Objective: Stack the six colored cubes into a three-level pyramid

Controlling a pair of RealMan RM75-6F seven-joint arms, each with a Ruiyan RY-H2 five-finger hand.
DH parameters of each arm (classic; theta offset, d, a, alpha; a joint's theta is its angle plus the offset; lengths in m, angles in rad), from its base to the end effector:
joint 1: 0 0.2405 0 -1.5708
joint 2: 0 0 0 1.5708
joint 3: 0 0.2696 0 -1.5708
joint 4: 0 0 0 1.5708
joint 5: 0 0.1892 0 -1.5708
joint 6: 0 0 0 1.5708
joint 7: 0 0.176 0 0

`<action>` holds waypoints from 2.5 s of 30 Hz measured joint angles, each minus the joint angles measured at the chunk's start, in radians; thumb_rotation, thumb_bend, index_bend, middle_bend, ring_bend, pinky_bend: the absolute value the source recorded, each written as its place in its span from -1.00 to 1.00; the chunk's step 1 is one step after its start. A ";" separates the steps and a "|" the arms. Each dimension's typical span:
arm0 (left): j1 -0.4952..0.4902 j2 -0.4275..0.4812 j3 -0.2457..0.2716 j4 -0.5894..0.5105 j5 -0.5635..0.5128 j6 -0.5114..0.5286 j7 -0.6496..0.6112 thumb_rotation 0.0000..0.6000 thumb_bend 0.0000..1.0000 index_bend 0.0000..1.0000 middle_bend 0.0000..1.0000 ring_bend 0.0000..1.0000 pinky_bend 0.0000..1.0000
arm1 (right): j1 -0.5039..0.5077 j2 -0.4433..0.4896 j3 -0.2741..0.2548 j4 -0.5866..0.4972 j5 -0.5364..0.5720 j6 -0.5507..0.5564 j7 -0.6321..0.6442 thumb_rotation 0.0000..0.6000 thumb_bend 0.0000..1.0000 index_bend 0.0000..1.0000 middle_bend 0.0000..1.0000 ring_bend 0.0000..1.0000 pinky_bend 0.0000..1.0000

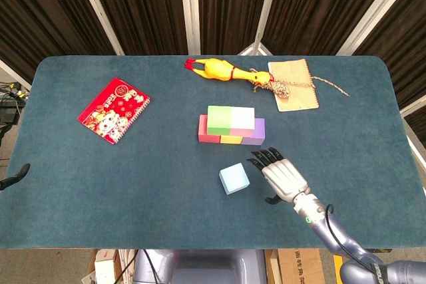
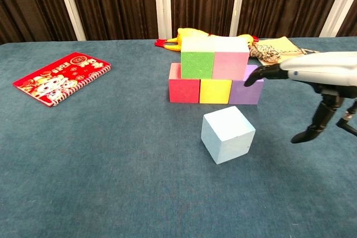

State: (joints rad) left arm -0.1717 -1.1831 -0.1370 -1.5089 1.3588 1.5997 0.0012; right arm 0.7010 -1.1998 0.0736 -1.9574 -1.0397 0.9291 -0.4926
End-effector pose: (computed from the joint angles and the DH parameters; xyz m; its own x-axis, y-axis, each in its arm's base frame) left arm -0.3149 0.2527 0.2160 0.4016 -0.2360 0.8849 0.9150 0.0615 -0.3988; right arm -0.1479 -0.3124 0.0517 0.5257 -0.3943 0.7537 -0.8293 -0.4350 0.3508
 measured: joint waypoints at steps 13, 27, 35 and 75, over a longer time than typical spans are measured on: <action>0.004 -0.024 -0.042 0.027 -0.031 -0.009 -0.005 1.00 -0.51 -0.66 -0.89 -0.96 -0.94 | 0.162 -0.212 0.045 0.071 0.233 -0.001 -0.163 1.00 -0.69 -0.67 -0.69 -0.92 -1.00; 0.011 -0.022 -0.063 0.032 -0.047 -0.033 -0.021 1.00 -0.51 -0.65 -0.89 -0.96 -0.94 | 0.221 -0.229 0.033 0.095 0.330 0.049 -0.226 1.00 -0.68 -0.55 -0.56 -0.91 -1.00; 0.012 -0.024 -0.065 0.025 -0.037 -0.036 -0.020 1.00 -0.51 -0.64 -0.89 -0.96 -0.94 | 0.220 -0.227 0.023 0.100 0.303 0.046 -0.184 1.00 -0.49 -0.42 -0.45 -0.85 -1.00; 0.022 -0.029 -0.088 0.008 -0.049 -0.050 -0.020 1.00 -0.51 -0.59 -0.91 -0.96 -0.94 | 0.247 -0.268 -0.008 0.183 0.309 0.025 -0.137 1.00 -0.34 -0.23 -0.22 -0.69 -1.00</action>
State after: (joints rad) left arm -0.1501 -1.2118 -0.2245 -1.5005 1.3100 1.5495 -0.0191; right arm 0.9475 -1.4677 0.0659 -1.7739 -0.7305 0.9538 -0.6299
